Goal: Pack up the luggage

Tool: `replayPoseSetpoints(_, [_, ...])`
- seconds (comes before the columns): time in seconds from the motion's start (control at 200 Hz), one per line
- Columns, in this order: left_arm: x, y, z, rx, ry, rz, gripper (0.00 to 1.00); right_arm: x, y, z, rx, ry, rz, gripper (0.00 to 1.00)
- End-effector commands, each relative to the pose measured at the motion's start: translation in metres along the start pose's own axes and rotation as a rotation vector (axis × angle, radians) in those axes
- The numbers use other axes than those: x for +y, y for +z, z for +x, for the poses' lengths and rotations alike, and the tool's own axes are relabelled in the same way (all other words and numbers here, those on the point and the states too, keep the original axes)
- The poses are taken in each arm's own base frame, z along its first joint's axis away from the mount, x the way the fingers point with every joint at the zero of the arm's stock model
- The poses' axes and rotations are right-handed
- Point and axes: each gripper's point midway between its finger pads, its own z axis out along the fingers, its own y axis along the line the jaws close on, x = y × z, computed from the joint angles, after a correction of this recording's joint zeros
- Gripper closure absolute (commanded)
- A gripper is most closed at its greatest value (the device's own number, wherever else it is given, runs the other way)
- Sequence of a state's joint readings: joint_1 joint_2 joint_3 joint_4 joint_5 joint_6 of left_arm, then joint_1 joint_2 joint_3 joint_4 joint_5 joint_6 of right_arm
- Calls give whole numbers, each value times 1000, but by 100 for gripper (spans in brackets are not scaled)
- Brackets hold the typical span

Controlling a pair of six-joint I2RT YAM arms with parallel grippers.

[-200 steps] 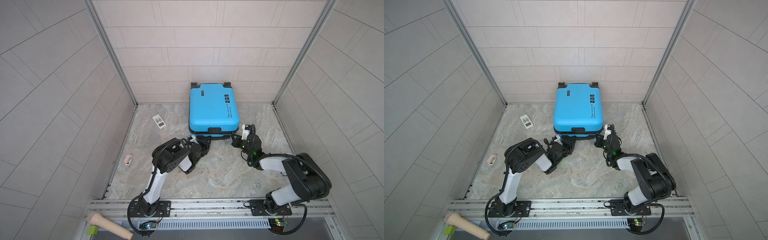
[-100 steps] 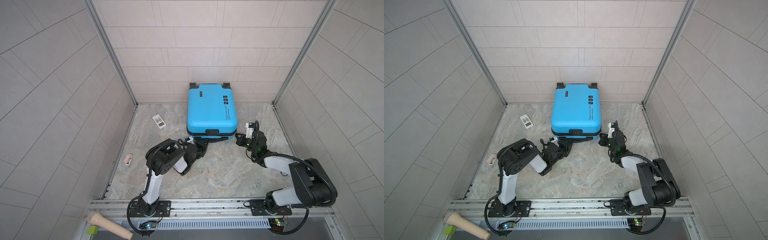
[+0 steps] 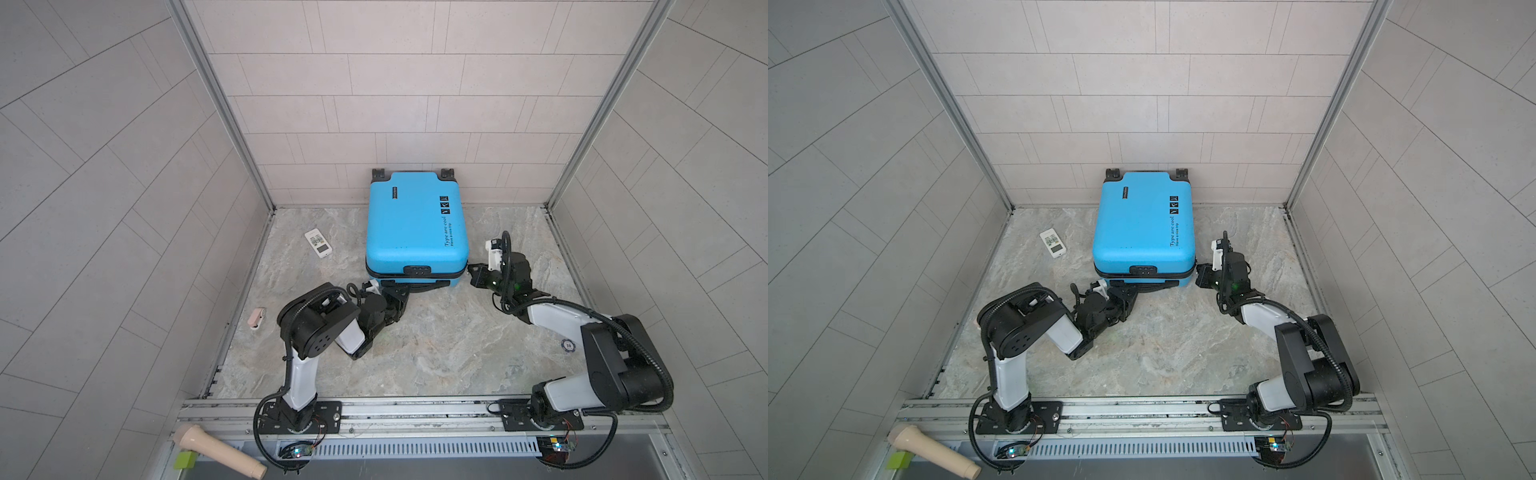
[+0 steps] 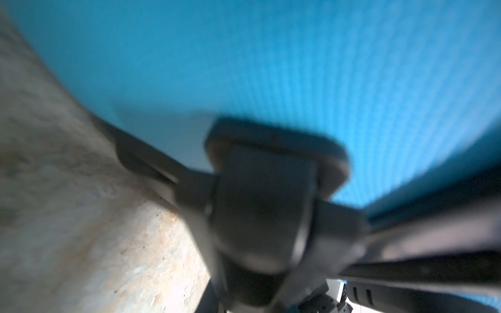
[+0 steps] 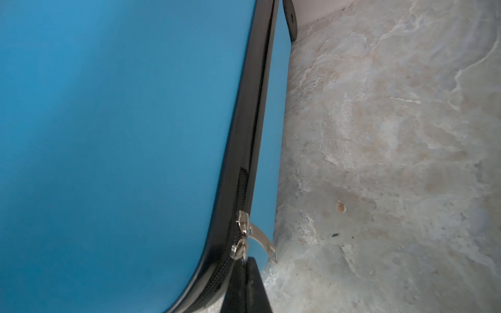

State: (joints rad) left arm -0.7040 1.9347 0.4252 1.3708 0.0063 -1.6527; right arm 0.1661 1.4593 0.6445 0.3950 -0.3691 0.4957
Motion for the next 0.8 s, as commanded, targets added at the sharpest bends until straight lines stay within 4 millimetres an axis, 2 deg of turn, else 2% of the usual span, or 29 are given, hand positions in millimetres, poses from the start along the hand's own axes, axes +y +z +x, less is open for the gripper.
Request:
replayPoseSetpoints(0.0, [15,-19,-32,-132,81,-57,100,-69,-4,-47,-129,-23,294,100])
replayPoseSetpoints(0.15, [14,-23,-34,-134,84,-57,100,-65,3,-58,-114,-77,281,100])
replayPoseSetpoints(0.275, [11,-22,-32,-123,96,-56,100,-54,3,-57,-84,-95,230,100])
replayPoseSetpoints(0.395, [6,-22,-30,-120,104,-44,100,-50,-8,-50,-69,-73,220,66])
replayPoseSetpoints(0.475, [-1,-22,-27,-122,119,-26,100,-55,-23,-45,-84,-44,262,52])
replayPoseSetpoints(0.6, [-14,-19,-16,-106,167,-20,100,-52,-42,-41,-114,-14,256,45])
replayPoseSetpoints(0.796, [-36,-10,23,-41,310,-55,100,-39,-62,-45,-131,-4,229,43])
